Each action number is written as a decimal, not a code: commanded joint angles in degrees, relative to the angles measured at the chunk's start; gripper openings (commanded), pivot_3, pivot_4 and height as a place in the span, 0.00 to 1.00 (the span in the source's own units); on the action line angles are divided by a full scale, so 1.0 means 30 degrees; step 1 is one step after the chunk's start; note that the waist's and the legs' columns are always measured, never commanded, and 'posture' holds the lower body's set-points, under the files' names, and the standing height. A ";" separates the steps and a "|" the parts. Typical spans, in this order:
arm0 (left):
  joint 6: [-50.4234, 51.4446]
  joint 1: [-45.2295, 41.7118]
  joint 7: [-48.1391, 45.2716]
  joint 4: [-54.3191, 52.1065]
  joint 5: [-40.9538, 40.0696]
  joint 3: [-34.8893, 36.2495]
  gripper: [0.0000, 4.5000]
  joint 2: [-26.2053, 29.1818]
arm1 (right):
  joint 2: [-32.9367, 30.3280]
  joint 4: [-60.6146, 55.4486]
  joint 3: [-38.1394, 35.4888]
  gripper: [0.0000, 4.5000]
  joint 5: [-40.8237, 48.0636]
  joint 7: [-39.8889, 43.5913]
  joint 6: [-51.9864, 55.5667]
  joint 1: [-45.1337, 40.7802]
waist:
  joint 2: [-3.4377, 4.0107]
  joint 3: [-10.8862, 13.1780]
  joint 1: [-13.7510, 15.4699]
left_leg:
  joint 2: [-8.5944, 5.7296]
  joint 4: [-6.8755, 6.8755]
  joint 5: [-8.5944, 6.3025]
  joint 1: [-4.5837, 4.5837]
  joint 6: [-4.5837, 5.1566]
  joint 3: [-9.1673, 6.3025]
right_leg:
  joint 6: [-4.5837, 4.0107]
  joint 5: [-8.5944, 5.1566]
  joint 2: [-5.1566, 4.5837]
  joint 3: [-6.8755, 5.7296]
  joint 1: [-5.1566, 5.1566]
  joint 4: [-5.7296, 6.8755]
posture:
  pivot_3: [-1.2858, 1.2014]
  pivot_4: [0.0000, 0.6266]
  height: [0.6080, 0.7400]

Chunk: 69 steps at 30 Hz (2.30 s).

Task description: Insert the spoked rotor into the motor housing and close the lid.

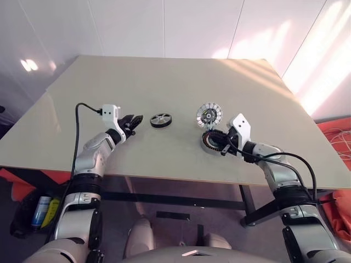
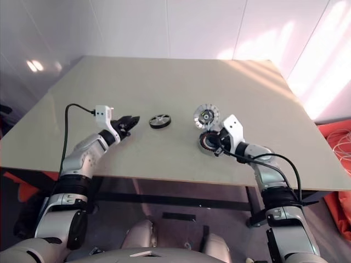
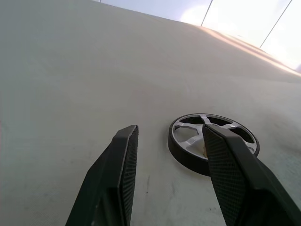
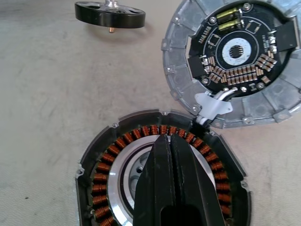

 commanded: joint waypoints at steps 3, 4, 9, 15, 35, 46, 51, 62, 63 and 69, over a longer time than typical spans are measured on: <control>-0.0166 -0.0418 0.0091 -0.0462 -0.0108 0.0182 0.51 0.0098 | -0.0341 -0.1564 -0.0833 0.00 0.0737 0.0094 0.0072 -0.1167 | 0.0001 0.0000 -0.0170 | 0.0005 -0.0011 0.0001 -0.0068 0.0000 0.0001 | -0.0002 0.0001 0.0007 -0.0001 -0.0073 0.0003 | 0.52 0.00 1.00; -0.0146 -0.0413 0.0103 -0.0465 -0.0107 0.0181 0.51 0.0092 | -0.0369 -0.1627 -0.0845 0.00 0.0713 0.0092 0.0093 -0.1228 | 0.0000 0.0000 -0.0216 | 0.0007 -0.0011 0.0002 -0.0091 -0.0001 0.0002 | -0.0002 0.0002 0.0009 -0.0003 -0.0090 0.0004 | 0.52 0.00 1.00; -0.0123 -0.0364 0.0104 -0.0514 -0.0127 0.0208 0.51 0.0105 | -0.0514 -0.1770 -0.0905 0.00 0.0716 0.0102 0.0143 -0.1354 | 0.0000 0.0000 -0.0251 | 0.0004 -0.0009 -0.0004 -0.0125 0.0011 0.0004 | -0.0002 0.0002 0.0009 -0.0009 -0.0100 -0.0027 | 0.52 0.00 1.00; -0.0114 -0.0316 0.0116 -0.0526 -0.0171 0.0245 0.51 0.0132 | -0.0543 -0.1692 -0.0908 0.00 0.0655 0.0033 0.0080 -0.1342 | 0.0000 0.0000 -0.0255 | 0.0004 -0.0007 -0.0005 -0.0125 0.0013 0.0004 | -0.0002 0.0002 0.0008 -0.0008 -0.0097 -0.0034 | 0.52 0.00 1.00; 0.9215 -0.0840 0.4410 -0.1382 -0.7145 0.4572 0.51 -0.2580 | -0.2214 -0.1557 -0.1514 0.00 0.0586 -0.0176 -0.0219 -0.1818 | -0.0008 0.0005 -0.0252 | -0.0006 0.0005 -0.0013 -0.0127 0.0030 0.0032 | -0.0004 0.0003 0.0007 -0.0009 -0.0089 -0.0040 | 0.52 0.00 1.00; 1.1298 -0.2355 0.7207 0.1084 -1.0025 0.7371 0.51 -0.3939 | -0.2260 -0.1902 -0.1638 0.00 0.0700 -0.0156 -0.0102 -0.1567 | -0.0012 0.0007 -0.0243 | -0.0009 0.0017 -0.0027 -0.0127 0.0055 0.0030 | -0.0002 0.0005 0.0007 -0.0023 -0.0047 -0.0095 | 0.52 0.00 1.00; 1.1285 -0.2870 0.7557 0.3104 -1.0011 0.7667 0.51 -0.3938 | -0.2284 -0.1993 -0.1687 0.00 0.0748 -0.0183 -0.0083 -0.1473 | -0.0012 0.0008 -0.0234 | -0.0014 0.0017 -0.0040 -0.0154 0.0076 0.0025 | 0.0021 0.0019 0.0006 -0.0031 -0.0034 -0.0167 | 0.52 0.00 1.00; 1.0635 -0.4039 0.5810 0.6086 -1.0208 0.8062 0.51 -0.3834 | -0.2182 -0.1830 -0.1499 0.00 0.0685 -0.0128 -0.0124 -0.1534 | -0.0011 0.0007 -0.0078 | -0.0049 0.0026 -0.0053 -0.0094 0.0097 0.0016 | 0.0075 0.0053 -0.0026 -0.0035 0.0055 -0.0179 | 0.52 0.00 1.00; 1.0679 -0.4142 0.5631 0.6178 -1.0302 0.8096 0.51 -0.3861 | -0.2175 -0.1826 -0.1484 0.00 0.0673 -0.0129 -0.0126 -0.1534 | -0.0011 0.0007 -0.0076 | -0.0055 0.0028 -0.0053 -0.0096 0.0098 0.0014 | 0.0081 0.0057 -0.0030 -0.0031 0.0055 -0.0181 | 0.52 0.00 1.00; 1.0524 -0.4908 0.5247 0.7082 -1.0572 0.8423 0.51 -0.4168 | -0.2165 -0.1873 -0.1457 0.00 0.0658 -0.0114 -0.0131 -0.1409 | -0.0011 0.0007 -0.0017 | -0.0060 0.0030 -0.0056 -0.0113 0.0106 0.0013 | 0.0086 0.0060 -0.0035 -0.0032 0.0047 -0.0197 | 0.52 0.00 1.00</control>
